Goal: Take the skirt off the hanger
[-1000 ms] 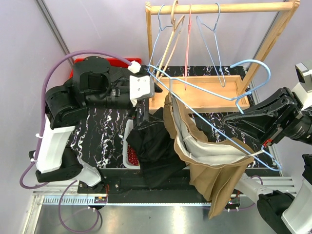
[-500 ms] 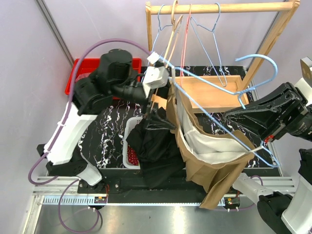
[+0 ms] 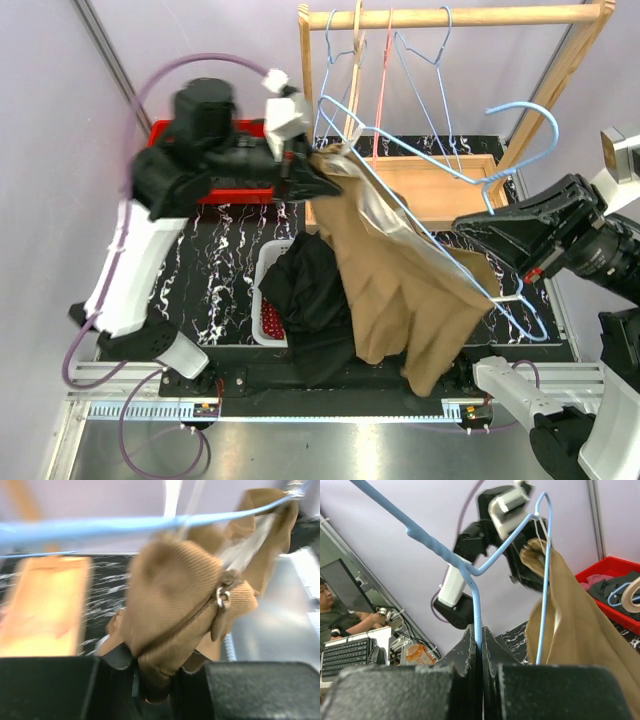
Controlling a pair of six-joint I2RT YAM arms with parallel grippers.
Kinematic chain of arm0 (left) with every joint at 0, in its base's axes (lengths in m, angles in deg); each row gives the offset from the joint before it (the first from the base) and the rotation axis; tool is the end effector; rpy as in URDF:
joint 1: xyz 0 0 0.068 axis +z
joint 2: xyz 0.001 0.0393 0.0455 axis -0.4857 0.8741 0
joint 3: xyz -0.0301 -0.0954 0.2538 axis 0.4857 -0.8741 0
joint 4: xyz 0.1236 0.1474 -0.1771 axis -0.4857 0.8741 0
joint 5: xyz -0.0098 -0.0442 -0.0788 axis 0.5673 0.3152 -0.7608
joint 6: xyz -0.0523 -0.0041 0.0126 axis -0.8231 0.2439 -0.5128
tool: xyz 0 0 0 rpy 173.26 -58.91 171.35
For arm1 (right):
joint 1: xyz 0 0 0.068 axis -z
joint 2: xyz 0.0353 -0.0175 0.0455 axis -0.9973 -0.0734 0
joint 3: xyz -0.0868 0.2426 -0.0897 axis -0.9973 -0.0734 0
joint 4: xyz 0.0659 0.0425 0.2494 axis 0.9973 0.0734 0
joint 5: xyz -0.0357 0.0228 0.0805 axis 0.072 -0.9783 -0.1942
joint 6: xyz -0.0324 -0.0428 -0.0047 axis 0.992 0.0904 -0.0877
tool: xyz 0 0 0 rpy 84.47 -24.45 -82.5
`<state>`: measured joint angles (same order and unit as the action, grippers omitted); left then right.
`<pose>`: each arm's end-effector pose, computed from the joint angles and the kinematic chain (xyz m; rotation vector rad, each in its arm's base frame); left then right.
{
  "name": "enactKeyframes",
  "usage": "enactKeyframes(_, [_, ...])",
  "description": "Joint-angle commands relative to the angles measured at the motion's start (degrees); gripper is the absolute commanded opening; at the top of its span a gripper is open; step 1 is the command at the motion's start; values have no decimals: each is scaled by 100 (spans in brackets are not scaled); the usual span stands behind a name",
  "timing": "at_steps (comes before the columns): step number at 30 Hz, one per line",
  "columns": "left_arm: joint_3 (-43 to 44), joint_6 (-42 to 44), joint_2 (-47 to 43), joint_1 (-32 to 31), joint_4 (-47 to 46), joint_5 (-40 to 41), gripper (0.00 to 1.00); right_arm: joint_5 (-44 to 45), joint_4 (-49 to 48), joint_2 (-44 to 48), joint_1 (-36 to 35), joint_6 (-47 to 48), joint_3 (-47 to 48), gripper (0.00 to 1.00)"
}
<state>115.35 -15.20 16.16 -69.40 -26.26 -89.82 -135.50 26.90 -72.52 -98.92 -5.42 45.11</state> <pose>0.1800 -0.1896 0.5597 1.3382 1.3296 -1.2058 0.0222 0.0335 0.6022 -0.5402 1.3180 1.2976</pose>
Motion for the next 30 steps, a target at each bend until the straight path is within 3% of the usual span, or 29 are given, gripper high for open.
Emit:
enactKeyframes(1, [205,929,-1187,333,106,787,22,370,664,29,-32,254,24,0])
enactKeyframes(7, [-6,1458,-1733,342,274,1579,23,124,1086,-77,-41,0,-247,0])
enactKeyframes(12, [-6,1414,-1663,342,204,1510,24,-543,788,54,-41,-343,-1178,0])
enactKeyframes(16, [2,1247,-1496,342,169,1273,26,-781,796,265,-32,-283,-1259,0])
enactKeyframes(23, [-375,1018,-1259,342,133,1008,26,157,1518,344,-50,675,-880,0])
enactKeyframes(30, [-393,992,-1311,342,125,1070,27,870,85,1504,-32,1194,-2813,0])
